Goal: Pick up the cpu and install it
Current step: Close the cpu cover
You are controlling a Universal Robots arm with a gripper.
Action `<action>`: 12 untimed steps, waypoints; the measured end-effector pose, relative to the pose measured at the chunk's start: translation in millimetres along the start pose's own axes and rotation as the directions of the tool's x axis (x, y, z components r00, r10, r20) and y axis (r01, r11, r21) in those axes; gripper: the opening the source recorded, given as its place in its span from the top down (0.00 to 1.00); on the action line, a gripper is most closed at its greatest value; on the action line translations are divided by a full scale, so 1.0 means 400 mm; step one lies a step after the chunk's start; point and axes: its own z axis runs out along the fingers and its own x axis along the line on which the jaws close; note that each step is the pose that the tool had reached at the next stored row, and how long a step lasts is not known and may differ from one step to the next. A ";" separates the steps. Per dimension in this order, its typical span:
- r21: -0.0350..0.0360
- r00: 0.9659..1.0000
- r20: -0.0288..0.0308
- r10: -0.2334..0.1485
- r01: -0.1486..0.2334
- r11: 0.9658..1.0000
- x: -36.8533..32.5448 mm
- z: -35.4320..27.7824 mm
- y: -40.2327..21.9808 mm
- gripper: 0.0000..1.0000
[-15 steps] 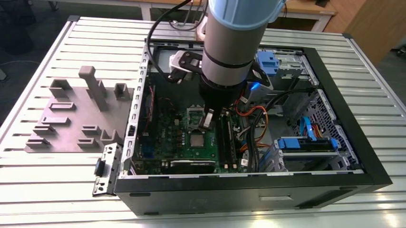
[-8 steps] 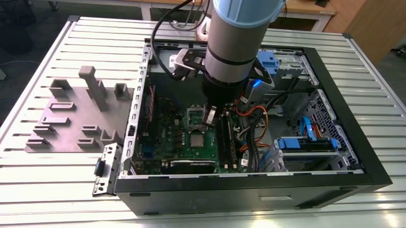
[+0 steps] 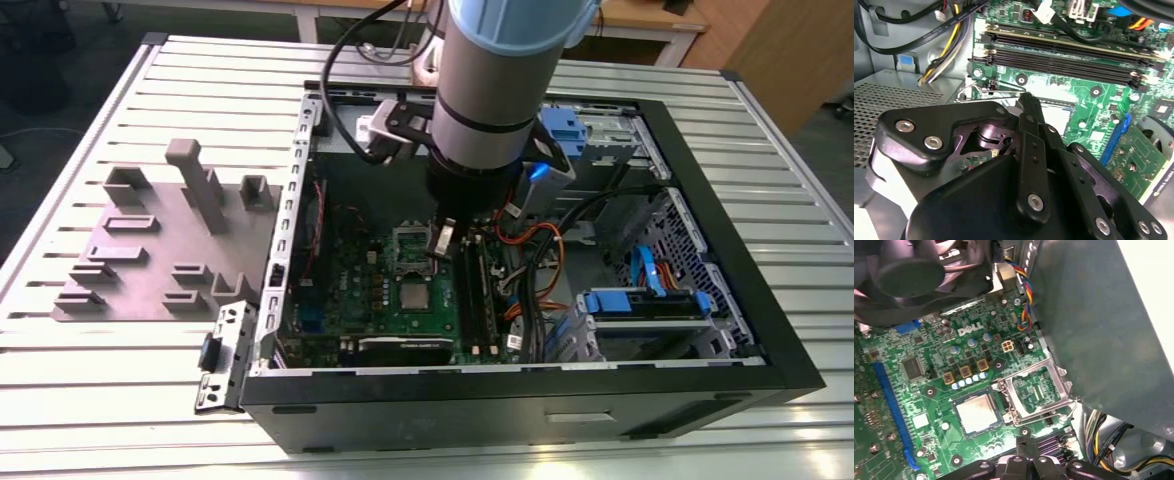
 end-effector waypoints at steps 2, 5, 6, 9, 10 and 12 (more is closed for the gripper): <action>0.000 1.000 0.000 0.000 0.000 1.000 -0.006 0.003 0.002 0.89; 0.000 1.000 0.000 0.000 0.000 1.000 -0.008 0.005 0.002 0.89; 0.000 1.000 0.000 0.000 0.000 1.000 -0.008 0.005 0.002 0.89; 0.000 1.000 0.000 0.000 0.000 1.000 -0.008 0.005 0.002 0.89; 0.000 1.000 0.000 0.000 0.000 1.000 -0.008 0.005 0.002 0.89; 0.000 1.000 0.000 0.000 0.000 1.000 -0.008 0.005 0.002 0.89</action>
